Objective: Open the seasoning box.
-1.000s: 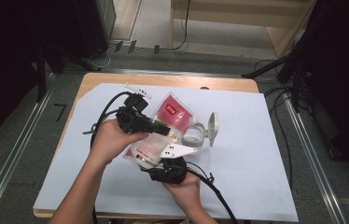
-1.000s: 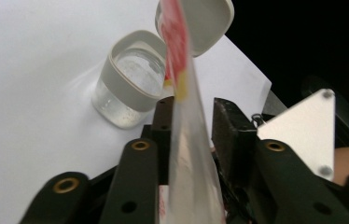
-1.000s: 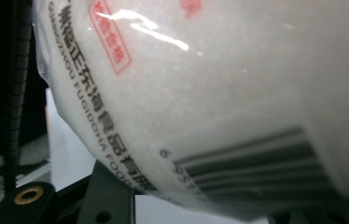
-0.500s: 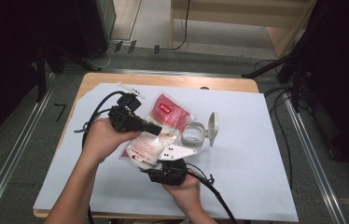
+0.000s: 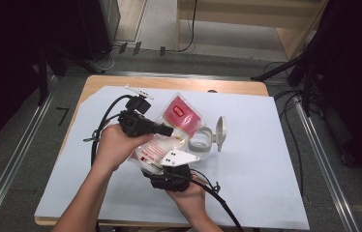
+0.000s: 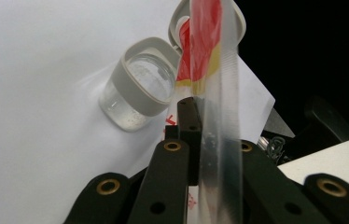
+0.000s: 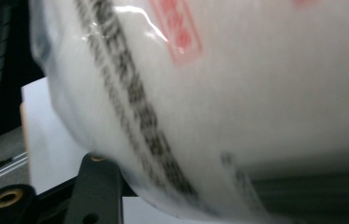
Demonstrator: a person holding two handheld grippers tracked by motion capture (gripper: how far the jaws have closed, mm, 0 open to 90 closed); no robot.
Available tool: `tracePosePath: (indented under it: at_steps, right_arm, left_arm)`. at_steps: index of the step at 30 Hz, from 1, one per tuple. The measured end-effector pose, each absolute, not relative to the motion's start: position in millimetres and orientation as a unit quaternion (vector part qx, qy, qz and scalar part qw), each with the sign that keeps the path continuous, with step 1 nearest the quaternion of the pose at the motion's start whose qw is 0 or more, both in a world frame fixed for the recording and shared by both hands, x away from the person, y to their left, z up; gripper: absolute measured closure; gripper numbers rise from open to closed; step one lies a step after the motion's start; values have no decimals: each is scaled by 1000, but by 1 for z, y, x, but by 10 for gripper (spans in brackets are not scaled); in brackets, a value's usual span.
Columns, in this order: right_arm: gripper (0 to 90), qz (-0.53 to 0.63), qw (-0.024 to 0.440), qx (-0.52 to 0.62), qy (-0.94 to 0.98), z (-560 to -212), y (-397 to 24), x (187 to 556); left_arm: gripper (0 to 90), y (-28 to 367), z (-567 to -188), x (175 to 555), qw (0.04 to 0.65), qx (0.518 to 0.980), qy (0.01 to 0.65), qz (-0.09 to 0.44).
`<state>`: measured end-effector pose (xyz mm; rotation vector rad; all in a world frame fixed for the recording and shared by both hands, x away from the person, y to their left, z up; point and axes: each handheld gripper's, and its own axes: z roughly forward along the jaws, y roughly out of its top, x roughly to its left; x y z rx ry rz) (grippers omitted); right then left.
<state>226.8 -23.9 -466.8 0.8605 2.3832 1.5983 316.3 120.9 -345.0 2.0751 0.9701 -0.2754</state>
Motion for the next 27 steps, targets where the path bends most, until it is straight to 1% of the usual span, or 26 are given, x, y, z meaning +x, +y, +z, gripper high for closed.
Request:
tracePosePath:
  at_steps: [3, 5, 7, 9, 11, 12, 15, 16, 19, 22, 24, 26, 27]
  right_arm:
    - [531, 528, 62, 300, 792, -469, -24, 230]
    - [553, 530, 51, 302, 791, -470, -26, 230]
    - [569, 529, 43, 301, 792, -471, -27, 230]
    - [582, 530, 31, 301, 792, -472, -28, 230]
    - [594, 539, 9, 305, 785, -473, -30, 230]
    - [594, 539, 9, 305, 785, -473, -30, 230]
    - [601, 548, 0, 311, 777, -473, -34, 231]
    - [601, 548, 0, 311, 777, -473, -34, 231]
    - [603, 560, -20, 328, 760, -473, -40, 235]
    - [603, 564, -22, 333, 755, -472, -44, 237]
    - [604, 568, -22, 325, 756, -471, -44, 237]
    - [603, 569, -26, 323, 756, -469, -43, 236]
    - [602, 567, -21, 321, 758, -469, -42, 235]
  left_arm:
    - [898, 113, -346, 315, 392, 830, 384, -100]
    - [887, 112, -347, 316, 389, 832, 382, -104]
    - [855, 112, -349, 316, 392, 831, 377, -117]
    - [824, 113, -348, 316, 391, 835, 368, -119]
    - [774, 113, -347, 316, 388, 838, 364, -122]
    - [774, 113, -347, 316, 391, 837, 362, -122]
    - [729, 115, -347, 317, 388, 837, 362, -132]
    - [729, 115, -347, 317, 388, 839, 360, -128]
    - [737, 119, -345, 317, 385, 841, 361, -123]
    - [745, 124, -341, 316, 386, 841, 359, -119]
    - [765, 125, -339, 315, 384, 843, 360, -117]
    - [803, 126, -338, 314, 380, 845, 360, -112]
    - [823, 126, -337, 313, 378, 847, 358, -109]
